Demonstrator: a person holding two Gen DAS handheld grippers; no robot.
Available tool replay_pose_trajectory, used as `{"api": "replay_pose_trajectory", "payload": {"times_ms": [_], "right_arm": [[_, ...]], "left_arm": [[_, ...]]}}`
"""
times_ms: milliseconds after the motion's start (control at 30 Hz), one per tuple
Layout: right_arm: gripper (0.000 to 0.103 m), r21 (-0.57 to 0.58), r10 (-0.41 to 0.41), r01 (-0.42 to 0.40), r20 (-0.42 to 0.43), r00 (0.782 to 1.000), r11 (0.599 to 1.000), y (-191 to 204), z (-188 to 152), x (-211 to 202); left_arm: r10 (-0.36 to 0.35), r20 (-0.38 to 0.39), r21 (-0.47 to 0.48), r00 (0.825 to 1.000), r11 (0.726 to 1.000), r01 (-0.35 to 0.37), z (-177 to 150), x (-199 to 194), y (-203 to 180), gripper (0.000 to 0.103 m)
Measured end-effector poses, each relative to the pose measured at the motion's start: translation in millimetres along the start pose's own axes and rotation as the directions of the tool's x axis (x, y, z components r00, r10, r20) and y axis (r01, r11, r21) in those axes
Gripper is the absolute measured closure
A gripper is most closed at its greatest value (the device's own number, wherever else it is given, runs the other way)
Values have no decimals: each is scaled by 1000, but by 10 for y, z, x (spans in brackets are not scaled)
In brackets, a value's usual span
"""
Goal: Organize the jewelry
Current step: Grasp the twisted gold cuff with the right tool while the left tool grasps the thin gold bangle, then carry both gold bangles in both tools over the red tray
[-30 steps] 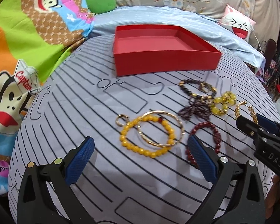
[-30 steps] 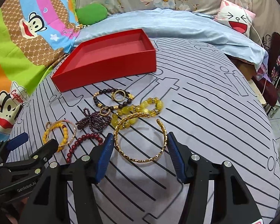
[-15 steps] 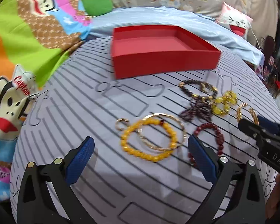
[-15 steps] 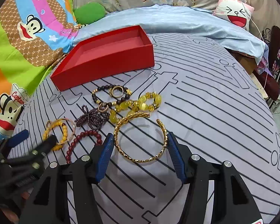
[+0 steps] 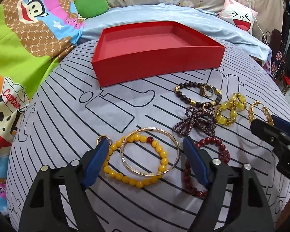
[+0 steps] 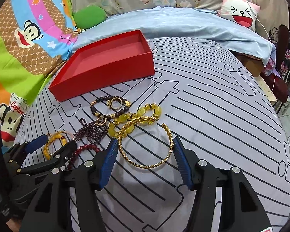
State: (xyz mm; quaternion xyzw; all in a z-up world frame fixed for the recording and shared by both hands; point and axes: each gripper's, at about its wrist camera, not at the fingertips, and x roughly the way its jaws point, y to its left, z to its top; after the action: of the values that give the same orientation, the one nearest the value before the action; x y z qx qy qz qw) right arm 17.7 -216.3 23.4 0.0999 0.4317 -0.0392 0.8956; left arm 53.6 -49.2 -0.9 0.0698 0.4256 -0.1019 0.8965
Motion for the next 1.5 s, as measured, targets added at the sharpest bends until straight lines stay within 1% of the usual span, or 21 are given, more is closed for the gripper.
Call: {"api": "replay_pose_trajectory", "payload": {"times_ms": [33,100,133,167,233,333,467,600,733,833,900,1000,1033,1067,1133,1233,1300,1333,1400,1433,1500], "right_arm": [[47,0,1,-1,0,1000,1000,-5,4,6],[47,3,2,-2,-3,1000,1000,-17,9,21],[47,5,4,-4,-5,1000,1000,-25,11,28],[47,7,5,-5,-8,1000,1000,-30,11,36],[47,7,7,-7,-9,1000,1000,-33,13,43],[47,5,8,-8,-8,1000,1000,-32,11,44],[47,9,12,-12,-4,1000,1000,-43,10,18],[47,6,22,-22,6,1000,1000,-30,25,-41],[47,-6,42,-42,23,999,999,26,90,-120],[47,-26,65,-63,46,997,998,105,224,-179],[47,-52,77,-74,66,995,996,173,376,-208],[47,-89,105,-96,101,989,991,277,696,-229],[47,-94,113,-103,105,988,990,293,772,-223],[47,-103,125,-114,111,986,988,328,933,-197],[47,-114,140,-127,114,983,985,372,1143,-138],[47,-141,160,-144,108,981,979,472,1513,38],[47,-162,170,-155,84,982,975,519,1760,222],[47,-173,179,-166,66,982,971,545,1904,351],[47,-197,178,-167,38,983,966,587,2080,557],[47,-215,166,-158,21,986,964,617,2197,707],[47,-233,147,-143,-4,989,962,646,2341,922]], "left_arm": [[2,2,9,1000,1000,-2,-5,-1,-16,29],[8,3,31,1000,999,-8,-28,-3,-57,34],[-1,-2,30,1000,1000,1,-37,5,-65,39],[-14,-1,19,1000,1000,14,-43,2,-58,41],[-31,-6,11,999,999,31,-41,0,-46,43],[-33,-7,8,999,999,33,-44,-14,-40,44],[-59,-10,-29,998,998,59,-46,-74,30,44],[-74,8,-53,997,996,74,-22,-214,107,44],[-79,33,-68,996,994,81,87,-367,185,44],[-87,52,-78,995,993,91,242,-437,236,44],[-82,66,-73,994,994,87,374,-456,248,44],[-80,92,-64,992,994,86,651,-451,299,44],[-91,102,-59,991,994,97,793,-431,322,44],[-93,109,-56,990,993,99,874,-415,334,44],[-95,127,-45,987,994,101,1120,-348,375,44],[-93,141,-38,986,994,99,1449,-195,441,44],[-95,146,-40,985,994,101,1641,-70,492,44],[-96,143,-38,985,994,103,1749,25,512,44],[-95,130,-39,987,994,101,1908,194,540,44],[-103,119,-37,988,993,108,2000,308,551,44],[-88,95,-44,992,995,93,2147,515,571,44]]}}
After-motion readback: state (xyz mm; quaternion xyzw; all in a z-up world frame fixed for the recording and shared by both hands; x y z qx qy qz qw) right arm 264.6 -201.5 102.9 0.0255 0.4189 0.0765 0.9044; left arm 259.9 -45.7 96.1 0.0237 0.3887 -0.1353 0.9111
